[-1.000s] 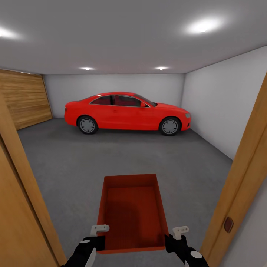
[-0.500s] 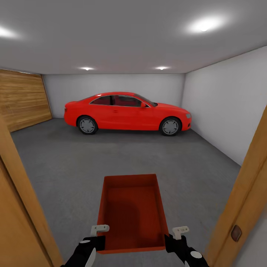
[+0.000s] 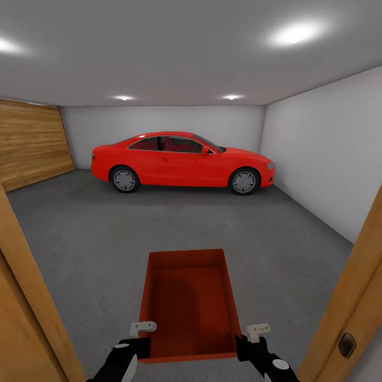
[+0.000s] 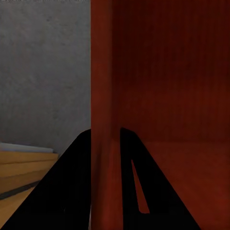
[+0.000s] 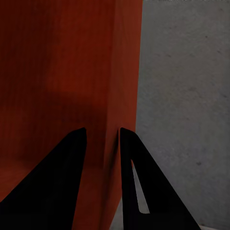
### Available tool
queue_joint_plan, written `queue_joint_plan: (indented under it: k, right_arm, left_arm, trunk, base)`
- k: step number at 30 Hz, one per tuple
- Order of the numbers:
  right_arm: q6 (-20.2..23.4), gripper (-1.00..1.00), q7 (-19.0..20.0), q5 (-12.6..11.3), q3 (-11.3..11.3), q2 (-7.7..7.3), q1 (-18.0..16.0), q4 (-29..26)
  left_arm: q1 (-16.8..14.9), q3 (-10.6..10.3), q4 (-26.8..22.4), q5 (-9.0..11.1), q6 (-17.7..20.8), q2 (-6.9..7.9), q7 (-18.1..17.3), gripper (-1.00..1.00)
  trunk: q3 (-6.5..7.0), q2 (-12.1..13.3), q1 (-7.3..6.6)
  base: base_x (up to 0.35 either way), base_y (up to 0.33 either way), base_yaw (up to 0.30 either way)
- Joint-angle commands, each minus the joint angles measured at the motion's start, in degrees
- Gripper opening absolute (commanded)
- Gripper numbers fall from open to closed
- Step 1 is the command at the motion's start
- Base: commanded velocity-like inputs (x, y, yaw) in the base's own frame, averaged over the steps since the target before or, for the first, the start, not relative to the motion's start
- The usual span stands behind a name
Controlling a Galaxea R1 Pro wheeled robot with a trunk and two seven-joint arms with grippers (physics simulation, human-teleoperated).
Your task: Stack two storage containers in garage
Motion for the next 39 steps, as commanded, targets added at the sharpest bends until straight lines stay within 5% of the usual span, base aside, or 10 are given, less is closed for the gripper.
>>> queue_joint_plan:
  k: [1, 19, 39]
  right_arm:
    - [-0.6, -1.0, 1.0, 0.3, 0.9, -0.13, 0.0, -0.2]
    - [-0.7, -1.0, 1.0, 0.3, 0.8, -0.13, 0.0, -0.2]
    - [-0.7, -1.0, 1.0, 0.3, 0.8, -0.13, 0.0, -0.2]
  left_arm:
    - [0.0, 0.7, 0.0, -1.1, 0.5, 2.83, 1.2, -1.0]
    - [0.0, 0.7, 0.0, -1.1, 0.5, 2.83, 1.2, -1.0]
    - [0.0, 0.7, 0.0, -1.1, 0.5, 2.83, 1.2, -1.0]
  trunk:
    - [-0.02, 0.0, 0.02]
    - [-0.02, 0.0, 0.02]
    - [-0.02, 0.0, 0.02]
  base:
    - [0.0, 0.0, 0.0]
    - [0.283, 0.0, 0.0]
    - [0.072, 0.0, 0.0]
